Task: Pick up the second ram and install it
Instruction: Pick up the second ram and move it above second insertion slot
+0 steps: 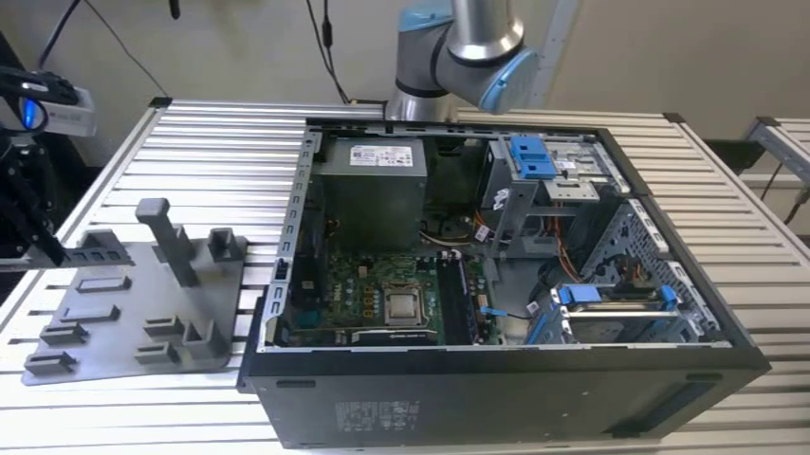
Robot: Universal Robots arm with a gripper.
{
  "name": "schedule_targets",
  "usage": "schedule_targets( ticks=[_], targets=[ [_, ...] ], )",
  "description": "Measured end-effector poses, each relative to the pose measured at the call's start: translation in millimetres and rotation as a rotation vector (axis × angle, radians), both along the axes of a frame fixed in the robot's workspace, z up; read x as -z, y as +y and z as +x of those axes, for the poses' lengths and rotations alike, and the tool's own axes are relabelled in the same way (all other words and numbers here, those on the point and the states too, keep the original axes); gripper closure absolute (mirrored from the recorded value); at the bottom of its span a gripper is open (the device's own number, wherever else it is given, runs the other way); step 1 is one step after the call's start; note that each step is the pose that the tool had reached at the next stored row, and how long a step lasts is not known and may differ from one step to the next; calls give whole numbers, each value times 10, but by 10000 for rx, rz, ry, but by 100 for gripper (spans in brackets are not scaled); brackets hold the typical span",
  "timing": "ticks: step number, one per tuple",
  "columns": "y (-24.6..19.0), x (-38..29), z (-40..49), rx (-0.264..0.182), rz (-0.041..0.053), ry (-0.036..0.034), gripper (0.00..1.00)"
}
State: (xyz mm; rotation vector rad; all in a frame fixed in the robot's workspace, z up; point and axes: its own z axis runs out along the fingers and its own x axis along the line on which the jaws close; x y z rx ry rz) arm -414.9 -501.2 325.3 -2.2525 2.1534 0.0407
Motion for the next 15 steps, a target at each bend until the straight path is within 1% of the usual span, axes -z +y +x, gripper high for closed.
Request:
schedule_targets(
  ticks=[5,15],
  targets=[
    [0,-128,0,0,0,0,86],
    [0,-353,0,0,0,1,86]
  ],
)
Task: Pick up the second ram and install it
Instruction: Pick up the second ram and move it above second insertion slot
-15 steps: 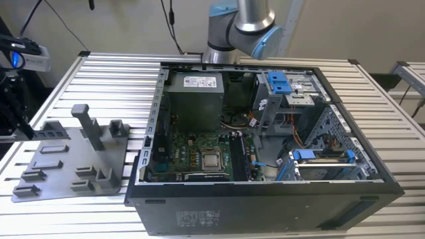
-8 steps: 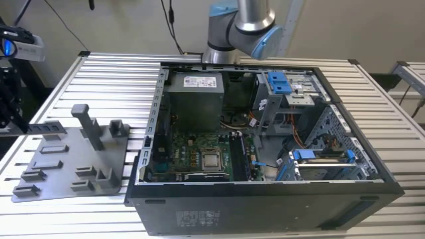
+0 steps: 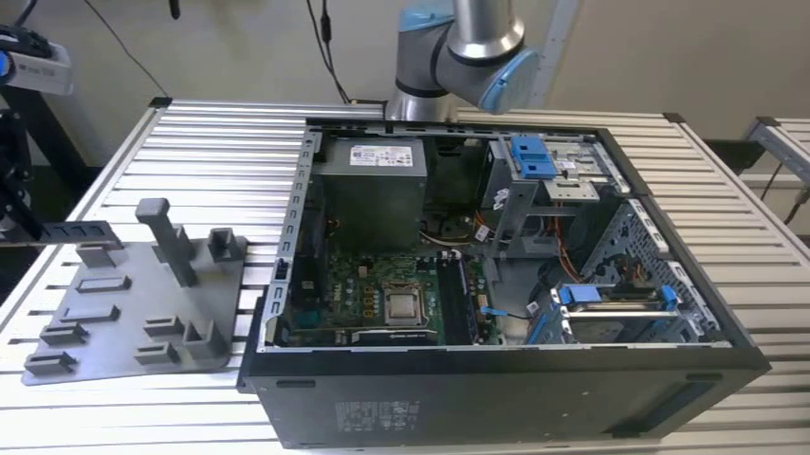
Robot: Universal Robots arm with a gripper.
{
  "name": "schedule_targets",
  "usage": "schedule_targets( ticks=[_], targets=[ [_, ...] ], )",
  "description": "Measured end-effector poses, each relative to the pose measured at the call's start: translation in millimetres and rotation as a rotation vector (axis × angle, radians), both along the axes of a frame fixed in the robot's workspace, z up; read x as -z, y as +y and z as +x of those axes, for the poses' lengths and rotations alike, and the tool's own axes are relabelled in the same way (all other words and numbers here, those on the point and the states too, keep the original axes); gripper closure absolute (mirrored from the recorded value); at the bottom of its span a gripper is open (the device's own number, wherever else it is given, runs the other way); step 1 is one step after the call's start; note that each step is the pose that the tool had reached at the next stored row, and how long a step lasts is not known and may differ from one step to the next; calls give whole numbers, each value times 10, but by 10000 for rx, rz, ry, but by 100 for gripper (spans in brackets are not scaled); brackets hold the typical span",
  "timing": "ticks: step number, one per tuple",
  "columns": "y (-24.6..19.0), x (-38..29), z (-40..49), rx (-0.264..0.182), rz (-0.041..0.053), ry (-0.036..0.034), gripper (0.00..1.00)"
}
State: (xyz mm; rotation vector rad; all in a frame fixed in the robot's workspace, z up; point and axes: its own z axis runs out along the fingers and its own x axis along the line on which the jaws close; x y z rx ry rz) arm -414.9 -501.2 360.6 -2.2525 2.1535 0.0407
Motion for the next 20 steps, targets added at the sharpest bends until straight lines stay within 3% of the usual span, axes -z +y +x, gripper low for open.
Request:
schedule_targets(
  ticks=[11,20],
  targets=[
    [0,-186,0,0,0,0,86],
    [0,-274,0,0,1,-2,86]
  ],
)
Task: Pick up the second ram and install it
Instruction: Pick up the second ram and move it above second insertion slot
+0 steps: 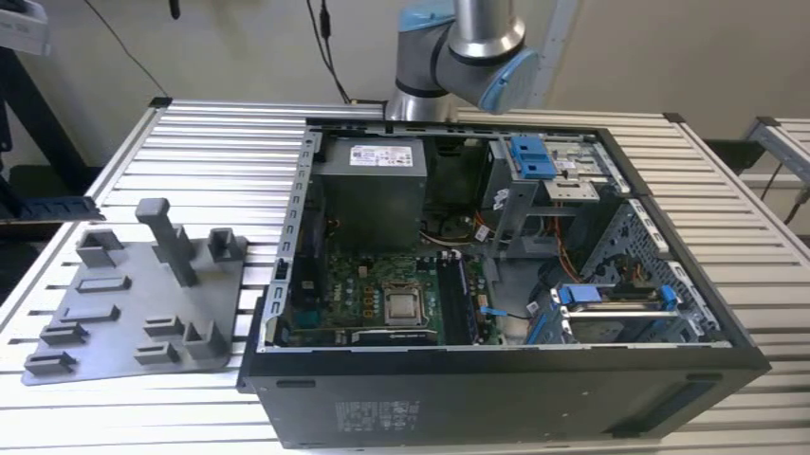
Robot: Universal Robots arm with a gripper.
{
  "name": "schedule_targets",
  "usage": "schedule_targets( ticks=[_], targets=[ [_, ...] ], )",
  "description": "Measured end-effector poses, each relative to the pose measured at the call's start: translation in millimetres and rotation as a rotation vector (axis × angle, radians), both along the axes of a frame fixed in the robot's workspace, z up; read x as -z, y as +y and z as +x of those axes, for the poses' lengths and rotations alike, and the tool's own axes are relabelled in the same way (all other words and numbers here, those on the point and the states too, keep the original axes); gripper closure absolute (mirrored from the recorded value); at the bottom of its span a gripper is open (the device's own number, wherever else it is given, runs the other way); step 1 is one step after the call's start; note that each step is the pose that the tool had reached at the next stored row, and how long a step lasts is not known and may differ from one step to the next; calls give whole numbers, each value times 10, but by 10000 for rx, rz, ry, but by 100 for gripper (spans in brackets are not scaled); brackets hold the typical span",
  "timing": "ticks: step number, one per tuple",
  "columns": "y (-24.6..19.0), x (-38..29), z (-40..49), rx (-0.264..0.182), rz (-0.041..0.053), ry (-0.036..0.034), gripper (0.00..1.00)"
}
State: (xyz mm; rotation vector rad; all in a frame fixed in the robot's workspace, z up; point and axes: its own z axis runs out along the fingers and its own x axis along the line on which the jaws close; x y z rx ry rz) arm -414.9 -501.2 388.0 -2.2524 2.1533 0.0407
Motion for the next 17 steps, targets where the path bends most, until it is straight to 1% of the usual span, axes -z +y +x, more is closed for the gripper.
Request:
schedule_targets(
  ticks=[6,8,12,17],
  targets=[
    [0,-2,0,0,-1,1,86],
    [-1,-3,14,-3,-2,4,86],
    [0,-1,86,0,0,2,86],
    [0,-1,228,-1,-1,11,86]
  ],
)
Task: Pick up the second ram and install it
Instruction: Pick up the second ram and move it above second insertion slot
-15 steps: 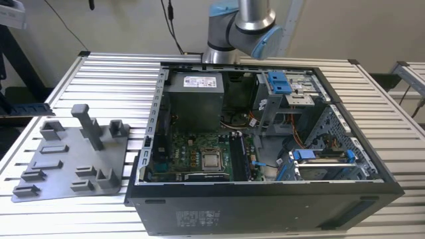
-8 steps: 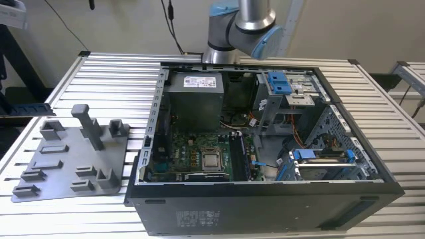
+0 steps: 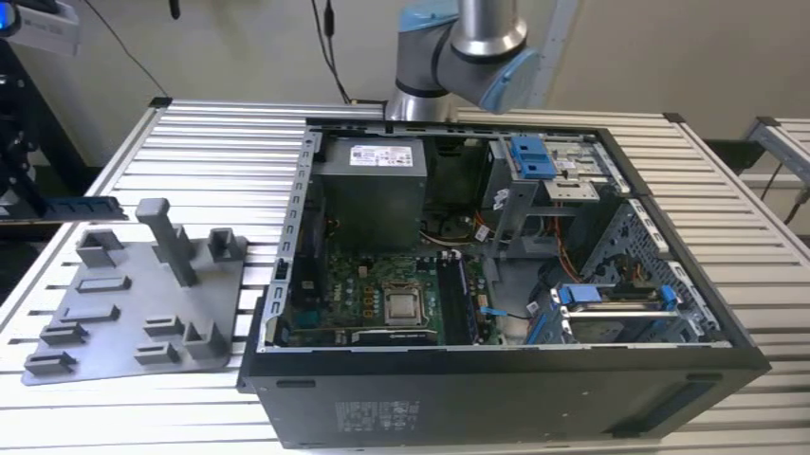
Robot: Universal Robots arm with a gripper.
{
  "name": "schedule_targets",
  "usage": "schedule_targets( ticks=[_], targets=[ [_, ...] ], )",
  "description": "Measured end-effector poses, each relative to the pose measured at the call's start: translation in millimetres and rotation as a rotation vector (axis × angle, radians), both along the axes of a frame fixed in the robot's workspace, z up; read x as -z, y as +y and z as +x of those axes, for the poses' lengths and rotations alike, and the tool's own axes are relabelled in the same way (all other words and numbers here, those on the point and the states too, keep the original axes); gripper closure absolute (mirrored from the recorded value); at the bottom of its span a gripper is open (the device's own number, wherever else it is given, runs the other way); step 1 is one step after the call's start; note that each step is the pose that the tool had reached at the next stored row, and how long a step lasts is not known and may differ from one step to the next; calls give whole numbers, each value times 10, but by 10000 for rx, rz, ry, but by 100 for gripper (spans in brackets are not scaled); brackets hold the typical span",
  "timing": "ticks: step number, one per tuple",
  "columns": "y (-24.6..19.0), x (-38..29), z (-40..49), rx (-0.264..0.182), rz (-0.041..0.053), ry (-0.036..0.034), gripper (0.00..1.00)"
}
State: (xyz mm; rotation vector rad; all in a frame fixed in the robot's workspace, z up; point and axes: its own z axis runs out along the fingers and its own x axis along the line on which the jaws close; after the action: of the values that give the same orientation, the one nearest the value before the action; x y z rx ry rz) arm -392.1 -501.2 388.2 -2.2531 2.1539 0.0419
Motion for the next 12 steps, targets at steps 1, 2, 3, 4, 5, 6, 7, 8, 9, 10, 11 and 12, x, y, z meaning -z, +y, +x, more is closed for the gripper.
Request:
schedule_targets(
  ticks=[1,2,3,4,5,6,7,8,9,10,11,12],
  targets=[
    [0,0,27,0,0,3,86],
    [0,0,55,0,0,5,86],
    [0,0,85,1,1,9,86],
    [1,-1,118,1,0,16,86],
    [0,0,147,1,1,21,86],
    [0,0,174,2,1,26,86],
    [0,0,201,4,1,30,86],
    [0,0,229,5,1,36,86],
    [0,0,257,6,1,41,86],
    [0,0,284,7,0,46,86],
    [0,0,311,8,1,49,86],
    [0,0,341,8,0,55,86]
  ],
)
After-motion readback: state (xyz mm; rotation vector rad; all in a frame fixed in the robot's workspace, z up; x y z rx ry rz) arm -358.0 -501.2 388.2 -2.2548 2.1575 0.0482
